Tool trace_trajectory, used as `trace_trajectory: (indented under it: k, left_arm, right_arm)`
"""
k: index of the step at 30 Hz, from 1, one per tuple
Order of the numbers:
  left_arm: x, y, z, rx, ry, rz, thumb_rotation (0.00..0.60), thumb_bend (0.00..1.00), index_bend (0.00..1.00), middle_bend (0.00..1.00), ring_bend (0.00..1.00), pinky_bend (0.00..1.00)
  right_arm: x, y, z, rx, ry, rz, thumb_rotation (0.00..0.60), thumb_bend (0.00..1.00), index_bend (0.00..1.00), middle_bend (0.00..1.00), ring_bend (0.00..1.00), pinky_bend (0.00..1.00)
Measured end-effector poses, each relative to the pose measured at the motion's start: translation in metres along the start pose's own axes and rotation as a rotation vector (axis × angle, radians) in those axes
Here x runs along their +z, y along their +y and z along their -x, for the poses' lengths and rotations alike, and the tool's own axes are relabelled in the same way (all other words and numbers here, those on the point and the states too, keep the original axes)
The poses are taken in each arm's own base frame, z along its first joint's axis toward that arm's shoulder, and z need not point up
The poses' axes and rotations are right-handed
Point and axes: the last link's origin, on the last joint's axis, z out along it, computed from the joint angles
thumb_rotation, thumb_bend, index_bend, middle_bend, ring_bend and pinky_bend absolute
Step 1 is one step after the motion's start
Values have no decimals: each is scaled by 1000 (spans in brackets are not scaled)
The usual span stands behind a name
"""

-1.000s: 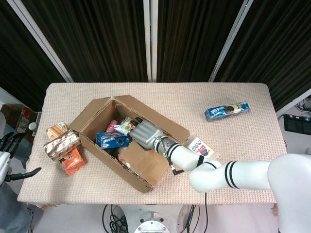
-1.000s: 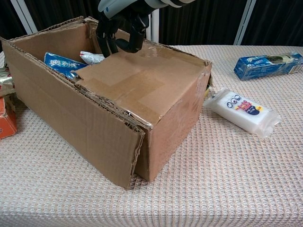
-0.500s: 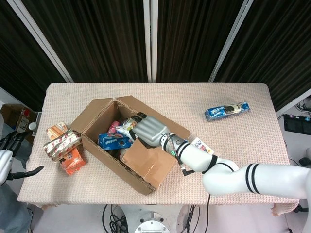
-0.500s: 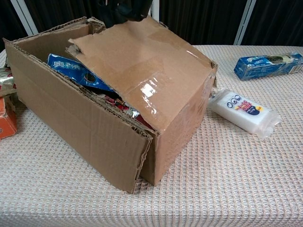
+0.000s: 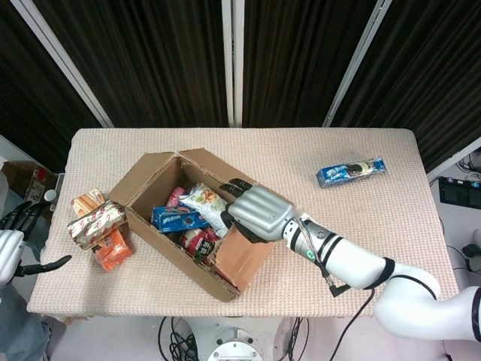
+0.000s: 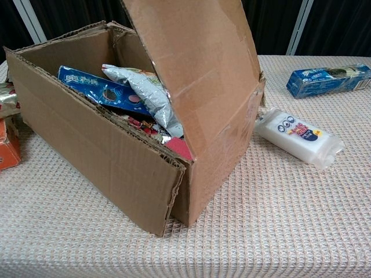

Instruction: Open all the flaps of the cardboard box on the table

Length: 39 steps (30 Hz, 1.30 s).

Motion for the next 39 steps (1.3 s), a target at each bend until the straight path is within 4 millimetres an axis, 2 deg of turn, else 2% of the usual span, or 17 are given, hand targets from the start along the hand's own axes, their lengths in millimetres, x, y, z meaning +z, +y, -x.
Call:
trace_trajectory:
  k: [14,18,21,26,30,33,36,39]
  left_arm:
    - [3,14,0,-6,-15,21,239,0,101,121,50,147]
    - [4,16,1,-8,-17,26,239,0,101,122,50,147]
    - [4,15,2,-7,-21,24,236,0,101,122,50,147]
    - [5,17,3,-9,-22,31,229,0,101,122,50,146]
    - [4,18,3,-7,-21,33,230,0,102,121,50,147]
    - [3,18,2,-6,-19,34,229,0,101,122,50,147]
    - [2,18,2,-2,-15,34,228,0,101,122,50,147]
    - [1,18,2,11,-12,34,226,0,101,122,50,147]
  right_arm:
    - [-54,3,3,22,40,-14,600,683,501,456,8,0]
    - [-71,6,4,28,56,-2,600,680,490,506,39,0]
    - [-83,7,2,29,71,3,600,681,473,577,79,0]
    - [-102,8,-2,43,83,1,600,681,422,694,214,0]
    - [-124,12,-4,45,77,20,600,681,405,718,240,0]
    - [-134,19,-2,57,84,34,600,680,392,712,242,0]
    - [-140,26,-2,79,120,35,600,671,375,654,239,0]
    - [-150,36,1,87,175,47,600,575,275,409,155,0]
